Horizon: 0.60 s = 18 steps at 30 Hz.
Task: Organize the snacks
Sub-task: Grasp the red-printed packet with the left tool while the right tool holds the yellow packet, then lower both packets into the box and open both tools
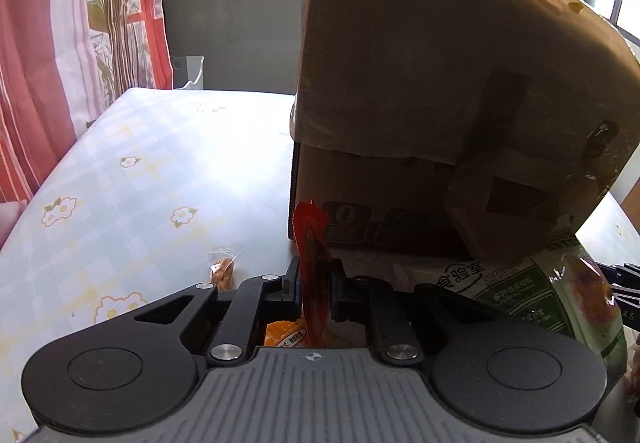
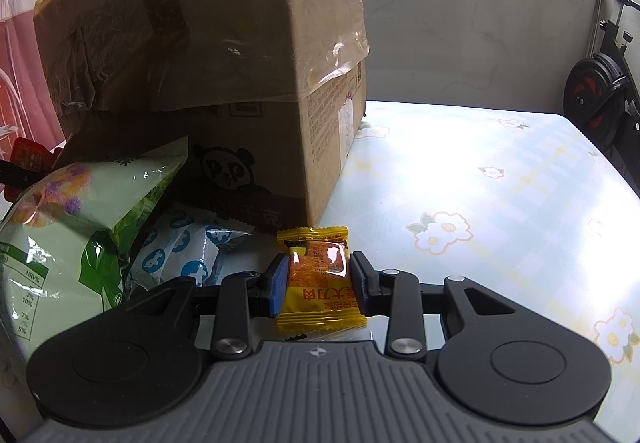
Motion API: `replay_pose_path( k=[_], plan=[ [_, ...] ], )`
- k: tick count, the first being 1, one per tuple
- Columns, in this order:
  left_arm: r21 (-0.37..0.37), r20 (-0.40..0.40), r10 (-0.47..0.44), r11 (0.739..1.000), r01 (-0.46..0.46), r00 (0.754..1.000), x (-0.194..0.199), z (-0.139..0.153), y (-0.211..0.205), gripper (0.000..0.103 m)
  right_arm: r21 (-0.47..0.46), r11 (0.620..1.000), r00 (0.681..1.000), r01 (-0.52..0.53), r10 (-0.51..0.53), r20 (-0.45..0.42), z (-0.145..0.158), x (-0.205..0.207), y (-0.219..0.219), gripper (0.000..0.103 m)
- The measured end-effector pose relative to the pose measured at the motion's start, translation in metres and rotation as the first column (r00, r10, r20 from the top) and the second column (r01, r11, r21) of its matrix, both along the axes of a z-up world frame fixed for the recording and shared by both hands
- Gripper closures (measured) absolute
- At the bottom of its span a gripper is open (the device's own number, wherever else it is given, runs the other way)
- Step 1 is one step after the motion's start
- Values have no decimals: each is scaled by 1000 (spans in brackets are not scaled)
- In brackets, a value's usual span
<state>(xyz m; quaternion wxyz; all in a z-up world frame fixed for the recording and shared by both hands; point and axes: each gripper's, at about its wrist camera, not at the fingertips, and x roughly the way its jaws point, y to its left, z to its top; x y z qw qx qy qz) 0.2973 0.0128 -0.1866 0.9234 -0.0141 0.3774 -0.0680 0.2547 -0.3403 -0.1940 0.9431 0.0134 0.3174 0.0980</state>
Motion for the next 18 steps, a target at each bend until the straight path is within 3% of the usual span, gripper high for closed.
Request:
replay_pose_path(
  k=[12, 18],
  plan=[
    [-36, 84, -19, 999, 22, 996, -29, 37, 1, 89, 14, 999, 999, 53, -53, 10, 11, -17, -9, 68],
    [-58, 165, -54, 996, 65, 985, -35, 74, -2, 89, 73, 993, 990, 95, -102, 101, 48, -37, -25, 68]
  ],
)
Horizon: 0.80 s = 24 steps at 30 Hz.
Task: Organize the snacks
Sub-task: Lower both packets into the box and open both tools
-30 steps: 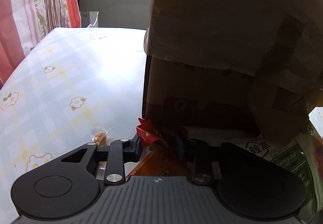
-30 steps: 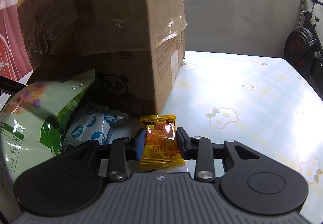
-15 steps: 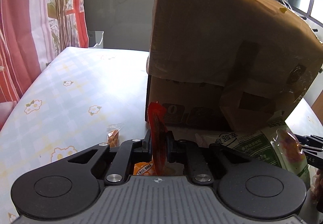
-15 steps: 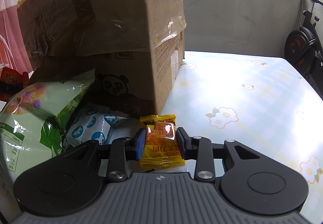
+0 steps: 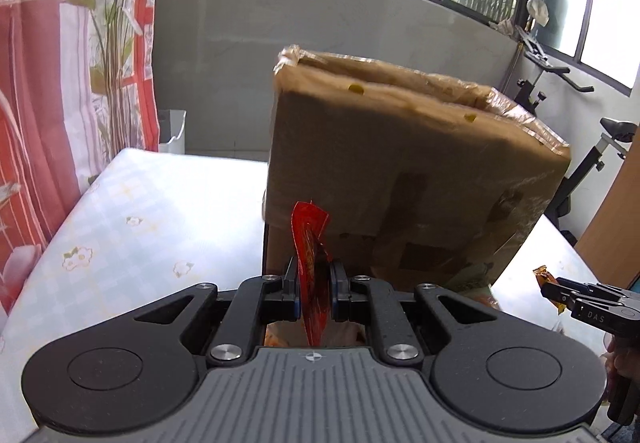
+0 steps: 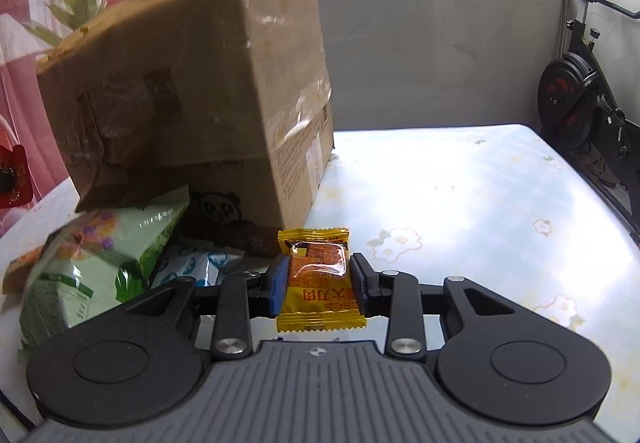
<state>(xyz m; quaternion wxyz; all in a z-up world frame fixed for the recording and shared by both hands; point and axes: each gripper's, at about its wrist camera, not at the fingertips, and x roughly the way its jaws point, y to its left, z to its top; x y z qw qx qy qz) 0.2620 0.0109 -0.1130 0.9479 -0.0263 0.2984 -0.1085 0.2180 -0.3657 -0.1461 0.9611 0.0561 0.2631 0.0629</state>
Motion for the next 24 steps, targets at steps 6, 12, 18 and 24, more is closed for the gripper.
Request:
replay_pose_path(
  k=[6, 12, 18, 24],
  plan=[
    [17, 157, -52, 999, 49, 986, 7, 55, -18, 89, 9, 1000, 981, -3, 2, 196, 69, 6, -1, 68],
    [26, 240, -84, 996, 80, 967, 29, 93, -45, 89, -27, 996, 930, -86, 90, 357, 131, 34, 27, 68],
    [10, 222, -71, 997, 70, 972, 75, 91, -69, 89, 8, 993, 955, -117, 110, 277, 146, 90, 58, 68],
    [37, 152, -97, 995, 92, 984, 111, 71, -103, 87, 28, 996, 988, -82, 78, 131, 140, 132, 74, 68]
  ],
)
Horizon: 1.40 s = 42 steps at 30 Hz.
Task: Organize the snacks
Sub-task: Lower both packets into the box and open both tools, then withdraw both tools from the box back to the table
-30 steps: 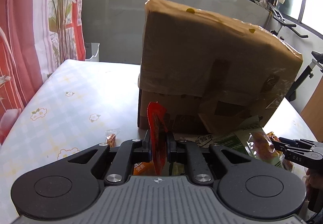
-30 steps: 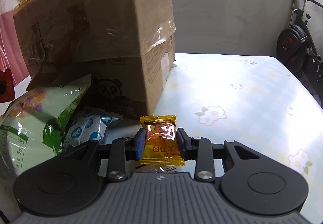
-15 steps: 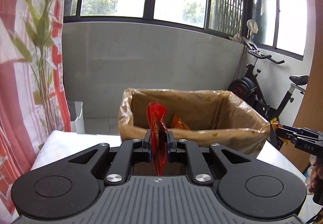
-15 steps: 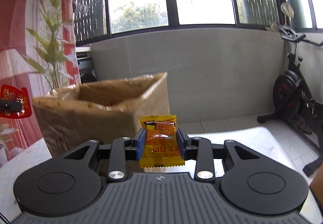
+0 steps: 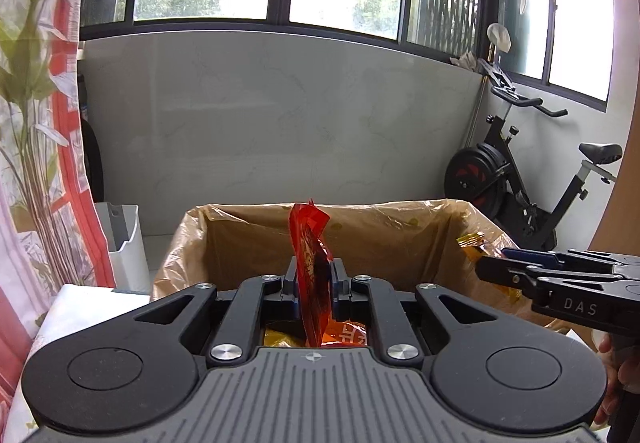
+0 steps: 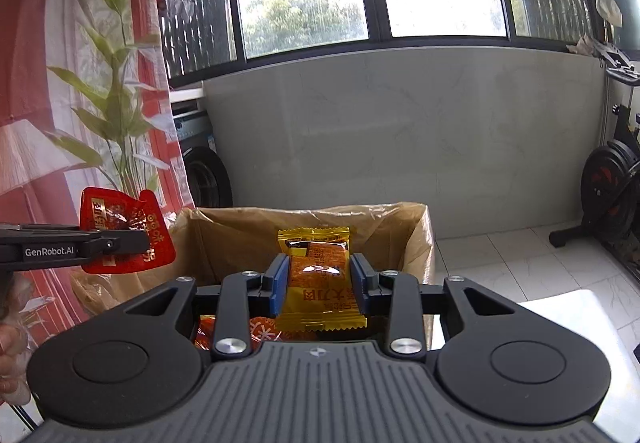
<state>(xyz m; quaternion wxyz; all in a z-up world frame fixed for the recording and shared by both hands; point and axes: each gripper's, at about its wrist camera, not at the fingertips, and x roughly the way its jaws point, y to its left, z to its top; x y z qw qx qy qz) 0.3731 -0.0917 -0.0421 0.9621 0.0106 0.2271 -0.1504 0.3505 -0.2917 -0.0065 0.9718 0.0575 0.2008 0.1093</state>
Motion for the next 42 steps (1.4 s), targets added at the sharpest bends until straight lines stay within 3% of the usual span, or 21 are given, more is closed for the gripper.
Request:
replay_pose_path(
  k=[1, 5, 7, 11, 15, 24, 31, 37, 42],
  plan=[
    [2, 1, 0, 1000, 0, 1000, 2, -2, -1, 85, 0, 1000, 1000, 10, -10, -20, -2, 4, 1, 66],
    [7, 6, 5, 1000, -5, 1000, 2, -3, 6, 48, 27, 1000, 999, 11, -10, -47, -7, 5, -7, 57],
    [9, -4, 21, 1000, -20, 1000, 1, -2, 19, 47, 36, 999, 999, 17, -16, -31, -6, -2, -13, 50],
    [-53, -50, 12, 998, -15, 999, -12, 0, 51, 48, 77, 997, 1000, 16, -16, -3, -4, -25, -31, 50],
    [-17, -47, 31, 999, -32, 998, -32, 5, 76, 47, 81, 997, 999, 13, -17, 43, -1, -54, -46, 50],
    [-26, -75, 92, 995, -95, 993, -76, 12, 145, 47, 61, 998, 998, 34, -37, 51, -13, -97, -73, 50],
    [-28, -90, 166, 985, -169, 982, -100, -9, 169, 47, -6, 999, 999, 35, -35, -25, -51, -114, -77, 50],
    [-88, -159, 220, 968, -236, 962, -113, -48, 179, 47, -69, 998, 996, 4, -11, -92, -91, -133, -70, 50],
    [-70, -181, 268, 956, -284, 946, -119, -72, 174, 47, -118, 993, 979, -27, 3, -204, -129, -147, -71, 50]
  ],
)
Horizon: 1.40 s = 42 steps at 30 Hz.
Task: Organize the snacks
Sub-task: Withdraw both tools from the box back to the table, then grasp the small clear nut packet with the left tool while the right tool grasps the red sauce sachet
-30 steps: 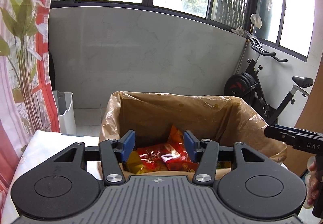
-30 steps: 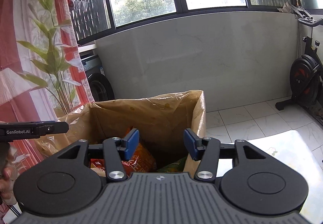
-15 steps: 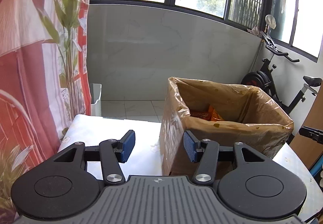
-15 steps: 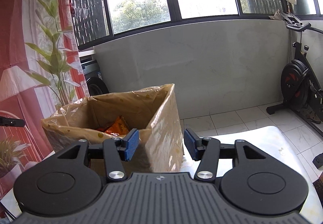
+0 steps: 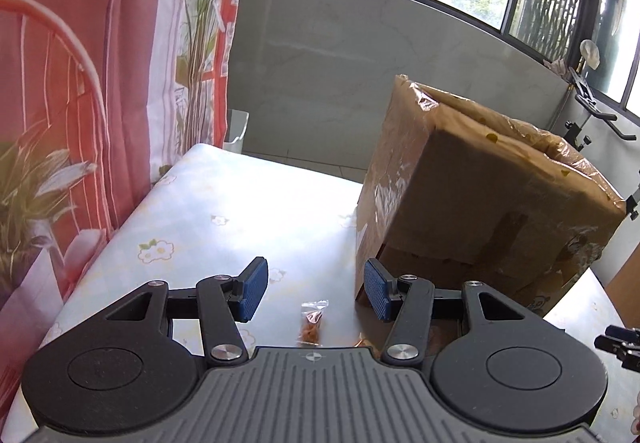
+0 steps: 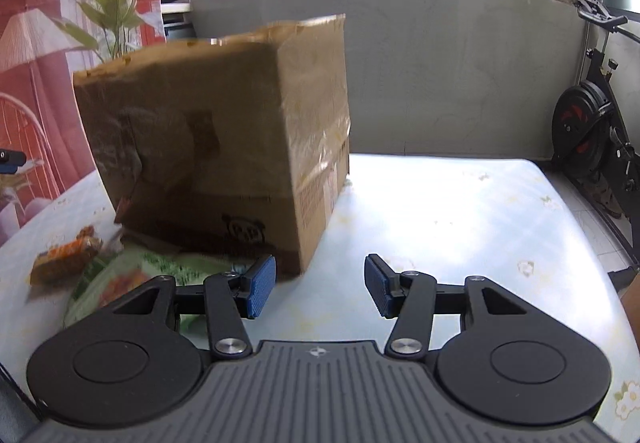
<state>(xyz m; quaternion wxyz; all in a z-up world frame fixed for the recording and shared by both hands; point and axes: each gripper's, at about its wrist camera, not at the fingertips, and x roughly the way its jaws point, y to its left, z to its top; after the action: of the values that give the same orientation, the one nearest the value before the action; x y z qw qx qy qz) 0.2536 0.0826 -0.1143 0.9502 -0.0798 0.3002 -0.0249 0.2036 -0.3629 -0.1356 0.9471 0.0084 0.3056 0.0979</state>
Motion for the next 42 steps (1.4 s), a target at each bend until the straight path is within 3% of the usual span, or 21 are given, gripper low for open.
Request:
replay_pose_path(
  k=[8, 15, 24, 28, 31, 38, 42],
  plan=[
    [-34, -14, 78, 996, -78, 997, -10, -14, 6, 47, -110, 992, 992, -64, 52, -111, -37, -26, 4, 45],
    [-30, -30, 88, 996, -89, 996, -9, -19, 3, 47, -78, 997, 988, 4, -16, -154, -45, -27, -9, 44],
    [-38, -53, 66, 997, -68, 996, -9, -30, -5, 47, -104, 994, 989, -17, 1, -146, -48, -26, 1, 44],
    [-40, -67, 59, 997, -62, 996, -12, -36, -12, 47, -85, 996, 991, 28, -39, -131, -48, -28, -3, 56],
    [-38, -80, 48, 998, -52, 996, -11, -40, -16, 47, -64, 998, 991, 5, -13, -130, -47, -27, -1, 63],
    [-31, -89, 50, 998, -53, 995, -8, -43, -16, 47, 24, 1000, 997, -6, 8, -71, -42, -6, 9, 63],
    [-26, -97, 73, 997, -75, 993, -8, -42, -14, 48, -12, 1000, 1000, -9, 9, -30, -48, 14, 20, 63]
  ],
)
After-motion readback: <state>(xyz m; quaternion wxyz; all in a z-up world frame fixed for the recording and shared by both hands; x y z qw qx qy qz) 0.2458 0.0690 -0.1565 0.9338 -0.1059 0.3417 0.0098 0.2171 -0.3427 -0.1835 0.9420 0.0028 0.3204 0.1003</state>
